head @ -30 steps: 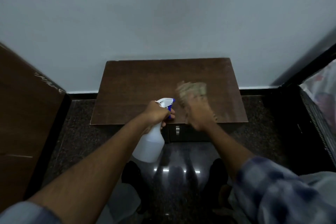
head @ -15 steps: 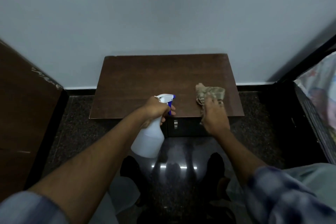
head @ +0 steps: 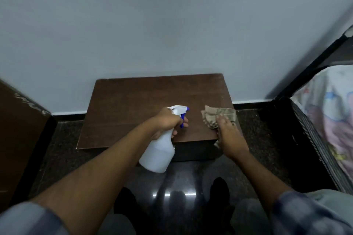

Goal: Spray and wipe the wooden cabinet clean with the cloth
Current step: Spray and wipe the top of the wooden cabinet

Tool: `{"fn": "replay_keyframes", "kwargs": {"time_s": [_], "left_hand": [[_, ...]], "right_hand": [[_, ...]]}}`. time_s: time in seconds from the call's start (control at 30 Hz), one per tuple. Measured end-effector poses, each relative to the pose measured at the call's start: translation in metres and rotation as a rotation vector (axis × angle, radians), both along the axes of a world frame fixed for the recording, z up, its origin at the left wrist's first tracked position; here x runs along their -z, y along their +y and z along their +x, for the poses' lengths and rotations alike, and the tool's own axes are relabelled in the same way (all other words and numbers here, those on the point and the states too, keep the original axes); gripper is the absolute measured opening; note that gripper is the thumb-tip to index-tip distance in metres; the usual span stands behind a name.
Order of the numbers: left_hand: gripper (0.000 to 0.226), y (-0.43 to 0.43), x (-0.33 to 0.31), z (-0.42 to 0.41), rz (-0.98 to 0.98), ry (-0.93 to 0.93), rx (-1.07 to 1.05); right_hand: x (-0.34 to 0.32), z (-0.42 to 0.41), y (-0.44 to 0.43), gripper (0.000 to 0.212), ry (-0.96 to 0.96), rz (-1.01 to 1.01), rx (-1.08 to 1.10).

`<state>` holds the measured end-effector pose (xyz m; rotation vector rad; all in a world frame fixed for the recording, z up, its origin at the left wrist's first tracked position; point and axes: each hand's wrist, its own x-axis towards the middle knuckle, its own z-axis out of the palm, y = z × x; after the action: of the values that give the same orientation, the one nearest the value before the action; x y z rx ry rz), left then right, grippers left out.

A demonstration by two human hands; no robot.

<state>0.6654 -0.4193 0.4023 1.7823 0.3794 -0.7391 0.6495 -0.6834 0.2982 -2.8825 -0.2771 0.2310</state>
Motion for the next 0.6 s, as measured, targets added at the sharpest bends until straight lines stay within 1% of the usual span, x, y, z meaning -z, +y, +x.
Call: {"fn": "replay_keyframes", "kwargs": {"time_s": [0.07, 0.1, 0.17, 0.23, 0.33, 0.4, 0.47, 0.53, 0.6], "left_hand": [[0.026, -0.013, -0.005, 0.026, 0.007, -0.018, 0.01], [0.027, -0.02, -0.008, 0.04, 0.012, -0.027, 0.01], [0.028, -0.036, -0.013, 0.069, 0.029, -0.047, 0.021], [0.029, -0.052, -0.017, 0.098, 0.053, -0.068, 0.036], [0.033, -0.072, -0.02, 0.134, 0.103, -0.086, 0.063], [0.034, -0.081, -0.017, 0.148, 0.143, -0.104, 0.073], [0.032, -0.085, -0.011, 0.155, 0.148, -0.107, 0.064], [0.027, -0.083, -0.003, 0.157, 0.153, -0.099, 0.055], [0.025, -0.078, 0.002, 0.159, 0.166, -0.084, 0.05]], "right_hand": [[-0.002, 0.014, 0.0, 0.069, -0.039, -0.018, 0.087], [0.0, 0.014, 0.005, 0.067, -0.055, -0.013, 0.097], [0.001, 0.006, 0.006, 0.073, -0.049, 0.0, 0.102], [0.002, 0.001, 0.001, 0.075, -0.054, 0.058, 0.136], [0.013, 0.0, 0.004, 0.062, -0.096, 0.091, 0.186], [0.018, 0.004, 0.007, 0.058, -0.115, 0.115, 0.208], [0.018, 0.026, 0.004, 0.061, -0.116, 0.112, 0.223], [0.012, 0.072, 0.003, 0.063, -0.135, 0.099, 0.29], [0.001, 0.111, 0.013, 0.061, -0.105, 0.116, 0.365]]}}
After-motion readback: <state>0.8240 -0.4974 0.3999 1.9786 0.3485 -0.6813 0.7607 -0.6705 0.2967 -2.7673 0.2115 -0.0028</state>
